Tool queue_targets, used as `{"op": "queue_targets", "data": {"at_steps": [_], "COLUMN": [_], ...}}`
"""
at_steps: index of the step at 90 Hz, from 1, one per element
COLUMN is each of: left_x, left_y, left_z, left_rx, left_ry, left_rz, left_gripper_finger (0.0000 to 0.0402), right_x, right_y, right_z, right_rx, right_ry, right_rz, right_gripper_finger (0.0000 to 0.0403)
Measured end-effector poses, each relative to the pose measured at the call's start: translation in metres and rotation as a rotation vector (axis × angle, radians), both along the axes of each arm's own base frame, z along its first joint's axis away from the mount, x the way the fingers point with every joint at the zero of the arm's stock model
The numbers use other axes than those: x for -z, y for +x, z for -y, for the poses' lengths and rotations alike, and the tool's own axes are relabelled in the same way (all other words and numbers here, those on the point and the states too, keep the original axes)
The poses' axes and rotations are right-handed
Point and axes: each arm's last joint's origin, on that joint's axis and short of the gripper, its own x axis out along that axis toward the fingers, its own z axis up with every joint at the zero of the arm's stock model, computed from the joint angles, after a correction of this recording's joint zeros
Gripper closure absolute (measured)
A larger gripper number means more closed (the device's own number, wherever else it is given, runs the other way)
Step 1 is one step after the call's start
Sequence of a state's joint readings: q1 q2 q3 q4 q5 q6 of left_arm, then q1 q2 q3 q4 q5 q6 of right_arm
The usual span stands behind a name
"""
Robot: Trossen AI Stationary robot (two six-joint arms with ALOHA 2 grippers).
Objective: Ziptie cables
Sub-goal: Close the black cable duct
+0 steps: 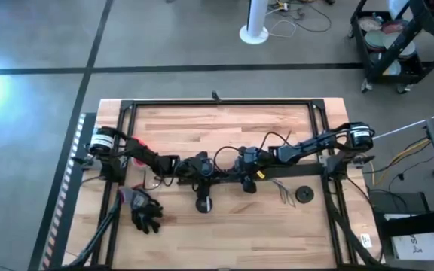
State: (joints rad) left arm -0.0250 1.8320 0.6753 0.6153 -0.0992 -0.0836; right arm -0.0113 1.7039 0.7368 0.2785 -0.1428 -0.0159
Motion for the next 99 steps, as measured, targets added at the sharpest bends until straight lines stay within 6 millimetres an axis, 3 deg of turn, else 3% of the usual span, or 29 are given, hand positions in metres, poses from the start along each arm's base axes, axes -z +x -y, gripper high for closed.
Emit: {"op": "queue_targets", "data": {"at_steps": [45,99], "left_x": [0.0,-0.001], "left_y": [0.0,0.0], "left_z": [-0.001,0.004], "left_rx": [-0.019,-0.018], "left_ry": [0.0,-0.026], "left_rz": [-0.005,0.015], "left_gripper_finger": [0.0183,0.0185], "right_x": [0.005,0.006], "right_y": [0.009,0.006], "right_z": [-0.001,0.015], "right_rx": [-0.047,0.17], "right_ry": [0.014,0.05], "right_rz": [0.003,-0.079], "right_gripper_finger": [0.0175,0.0178]}}
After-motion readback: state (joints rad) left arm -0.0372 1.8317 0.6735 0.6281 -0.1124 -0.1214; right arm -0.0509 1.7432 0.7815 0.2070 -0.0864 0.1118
